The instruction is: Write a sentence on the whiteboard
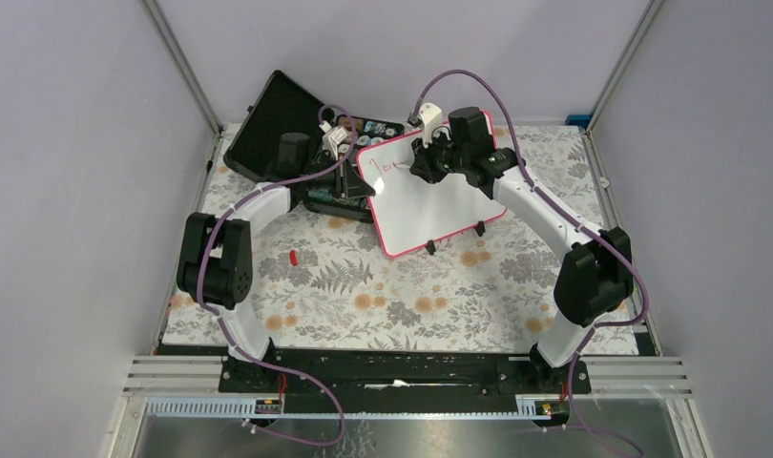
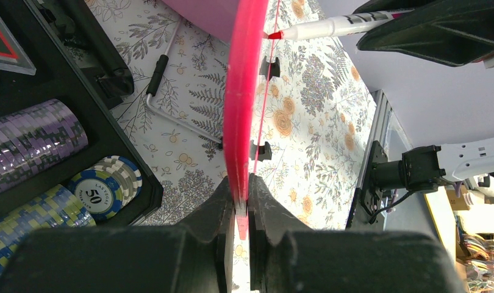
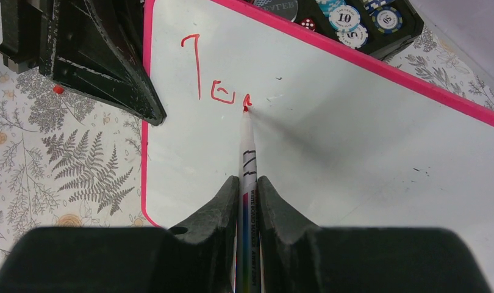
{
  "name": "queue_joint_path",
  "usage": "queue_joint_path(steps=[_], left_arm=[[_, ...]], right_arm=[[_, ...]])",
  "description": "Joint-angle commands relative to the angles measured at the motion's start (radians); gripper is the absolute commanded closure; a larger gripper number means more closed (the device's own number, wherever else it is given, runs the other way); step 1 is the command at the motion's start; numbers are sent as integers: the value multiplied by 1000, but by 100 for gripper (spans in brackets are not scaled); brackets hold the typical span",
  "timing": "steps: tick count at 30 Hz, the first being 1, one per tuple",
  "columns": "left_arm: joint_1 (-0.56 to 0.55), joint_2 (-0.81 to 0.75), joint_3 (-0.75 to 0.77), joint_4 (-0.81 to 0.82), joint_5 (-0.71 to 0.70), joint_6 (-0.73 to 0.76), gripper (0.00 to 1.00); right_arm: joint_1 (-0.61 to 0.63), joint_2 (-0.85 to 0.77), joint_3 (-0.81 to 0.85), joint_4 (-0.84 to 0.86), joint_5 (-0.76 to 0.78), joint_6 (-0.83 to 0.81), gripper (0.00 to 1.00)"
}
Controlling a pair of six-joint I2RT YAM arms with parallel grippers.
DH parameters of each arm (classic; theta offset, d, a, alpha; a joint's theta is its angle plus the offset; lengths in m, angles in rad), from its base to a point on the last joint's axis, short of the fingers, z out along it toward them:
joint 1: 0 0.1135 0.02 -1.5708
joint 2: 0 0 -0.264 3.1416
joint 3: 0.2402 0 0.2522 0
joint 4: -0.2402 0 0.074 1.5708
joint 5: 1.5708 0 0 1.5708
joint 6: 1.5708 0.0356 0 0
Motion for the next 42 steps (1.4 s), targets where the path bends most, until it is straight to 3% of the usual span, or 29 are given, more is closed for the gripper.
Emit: queue_joint_path(steps=[1,19,42], left_arm=[[-12,-6,26,6,-3,29,100],[-12,-7,25,6,-1,31,100],[-12,-4,32,6,-3,28,100]], right_arm=[[-11,-35,-3,7,47,-26,100],[-23,4,90,4,69,-12,100],[-5,-44,-68,-15,3,-22,100]])
